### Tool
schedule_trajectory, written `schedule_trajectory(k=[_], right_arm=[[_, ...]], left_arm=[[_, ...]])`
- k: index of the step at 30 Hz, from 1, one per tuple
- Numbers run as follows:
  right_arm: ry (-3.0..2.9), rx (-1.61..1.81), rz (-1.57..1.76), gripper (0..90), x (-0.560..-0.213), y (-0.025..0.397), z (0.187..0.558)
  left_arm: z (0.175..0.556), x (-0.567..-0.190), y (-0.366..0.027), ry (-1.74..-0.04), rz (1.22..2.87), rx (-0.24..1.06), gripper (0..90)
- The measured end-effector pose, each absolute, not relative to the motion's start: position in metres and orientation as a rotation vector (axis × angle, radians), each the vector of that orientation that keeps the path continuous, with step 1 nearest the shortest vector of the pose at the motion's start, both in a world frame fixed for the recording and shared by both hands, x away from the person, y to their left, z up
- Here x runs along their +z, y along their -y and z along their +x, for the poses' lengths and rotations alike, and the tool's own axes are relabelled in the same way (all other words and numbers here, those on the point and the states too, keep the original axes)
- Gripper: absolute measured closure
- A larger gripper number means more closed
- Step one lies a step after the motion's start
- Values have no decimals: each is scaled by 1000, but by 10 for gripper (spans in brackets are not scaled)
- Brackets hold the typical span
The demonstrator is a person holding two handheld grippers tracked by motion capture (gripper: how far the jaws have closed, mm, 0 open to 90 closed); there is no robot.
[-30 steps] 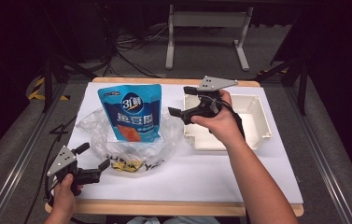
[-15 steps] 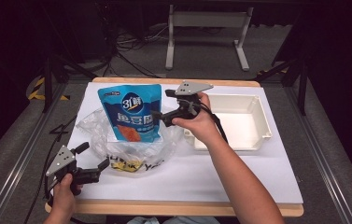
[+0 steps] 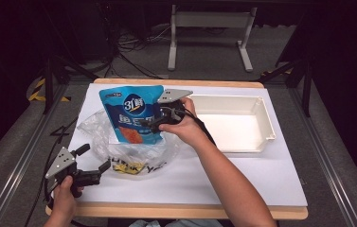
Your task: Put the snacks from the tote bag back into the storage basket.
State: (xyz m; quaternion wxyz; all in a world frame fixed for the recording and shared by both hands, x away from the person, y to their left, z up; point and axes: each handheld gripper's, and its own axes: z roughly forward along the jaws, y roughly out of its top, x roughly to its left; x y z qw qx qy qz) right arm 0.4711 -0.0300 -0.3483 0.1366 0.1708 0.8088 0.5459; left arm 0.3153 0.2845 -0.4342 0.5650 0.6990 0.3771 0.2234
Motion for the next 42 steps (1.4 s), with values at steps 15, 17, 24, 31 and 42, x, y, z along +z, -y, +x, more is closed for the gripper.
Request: schedule_trajectory(k=[15,17,24,31,42], right_arm=[[-2314,1636,469,65,-368,16,475],[-2315,1610,460,107,-369,16,476],[-2439,1559,367,436,-371,16,479],[-2452,1521,385,510,-379,16,481],[-2458,1494,352,567,-378,13,477]], left_arm=[[317,-435,-285,-894,1635,517,2],[317,-435,-285,-897,1633,517,2],[317,-434,-285,-899,1631,515,2],[317,-434,-284,-899,1626,517,2],[317,-435,-285,-905,1622,515,2]])
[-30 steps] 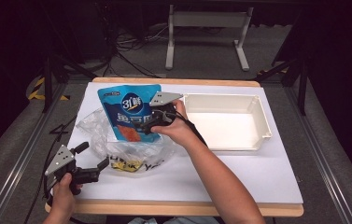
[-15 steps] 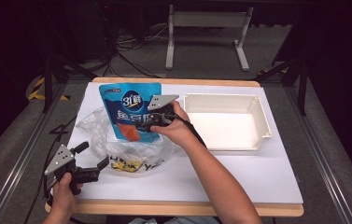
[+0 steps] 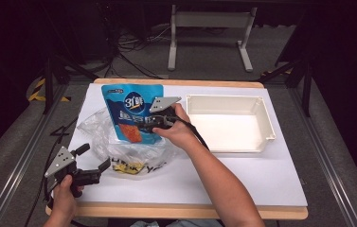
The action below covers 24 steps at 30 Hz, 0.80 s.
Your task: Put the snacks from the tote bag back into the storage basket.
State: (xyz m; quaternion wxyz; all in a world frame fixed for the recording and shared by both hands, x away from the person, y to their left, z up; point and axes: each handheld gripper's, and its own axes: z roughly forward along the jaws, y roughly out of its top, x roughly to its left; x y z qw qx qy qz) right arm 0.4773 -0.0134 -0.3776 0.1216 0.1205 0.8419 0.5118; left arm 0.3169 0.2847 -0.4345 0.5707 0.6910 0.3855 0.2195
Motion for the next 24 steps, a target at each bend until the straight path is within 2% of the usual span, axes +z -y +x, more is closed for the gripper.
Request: schedule_trajectory(k=[14,24], right_arm=[[-2487,1501,284,593,-355,5,476],[-2493,1488,188,594,-298,1,464]], left_arm=[[317,-435,-287,-913,1626,505,2],[319,-436,-284,-910,1622,501,3]])
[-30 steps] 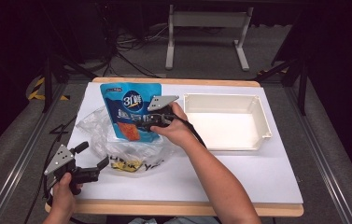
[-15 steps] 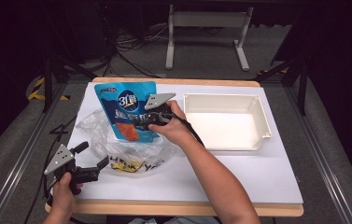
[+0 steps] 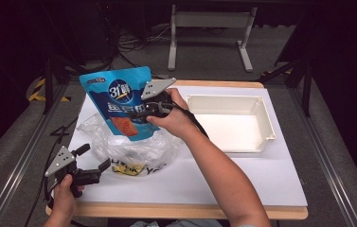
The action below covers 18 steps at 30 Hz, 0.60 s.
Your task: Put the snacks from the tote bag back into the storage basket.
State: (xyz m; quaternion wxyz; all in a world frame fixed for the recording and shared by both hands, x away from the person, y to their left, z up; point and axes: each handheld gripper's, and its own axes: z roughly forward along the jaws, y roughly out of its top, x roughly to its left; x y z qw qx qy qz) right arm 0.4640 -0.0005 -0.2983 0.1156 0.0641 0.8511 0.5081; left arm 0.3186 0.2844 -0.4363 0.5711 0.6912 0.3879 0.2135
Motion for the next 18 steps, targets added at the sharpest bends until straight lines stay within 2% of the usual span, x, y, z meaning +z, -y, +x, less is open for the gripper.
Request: schedule_trajectory(k=[18], right_arm=[[-2452,1544,107,594,-242,7,451]], left_arm=[[319,-436,-286,-919,1618,503,3]])
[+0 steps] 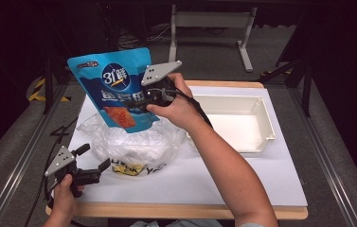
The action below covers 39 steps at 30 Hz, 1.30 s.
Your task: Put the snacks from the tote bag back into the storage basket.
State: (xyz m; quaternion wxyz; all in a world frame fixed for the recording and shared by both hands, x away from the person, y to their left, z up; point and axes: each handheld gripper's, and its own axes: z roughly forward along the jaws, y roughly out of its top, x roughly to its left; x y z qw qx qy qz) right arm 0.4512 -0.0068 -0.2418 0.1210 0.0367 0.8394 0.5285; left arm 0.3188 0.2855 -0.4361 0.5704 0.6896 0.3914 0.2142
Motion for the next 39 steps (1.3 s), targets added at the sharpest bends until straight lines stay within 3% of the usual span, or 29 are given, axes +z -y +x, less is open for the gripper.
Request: schedule_trajectory(k=[11,39], right_arm=[[-2428,1532,121,594,-230,31,448],[-2318,1429,310,594,-218,149,447]], left_arm=[[319,-436,-286,-935,1605,526,3],[321,-439,-286,-955,1626,534,3]])
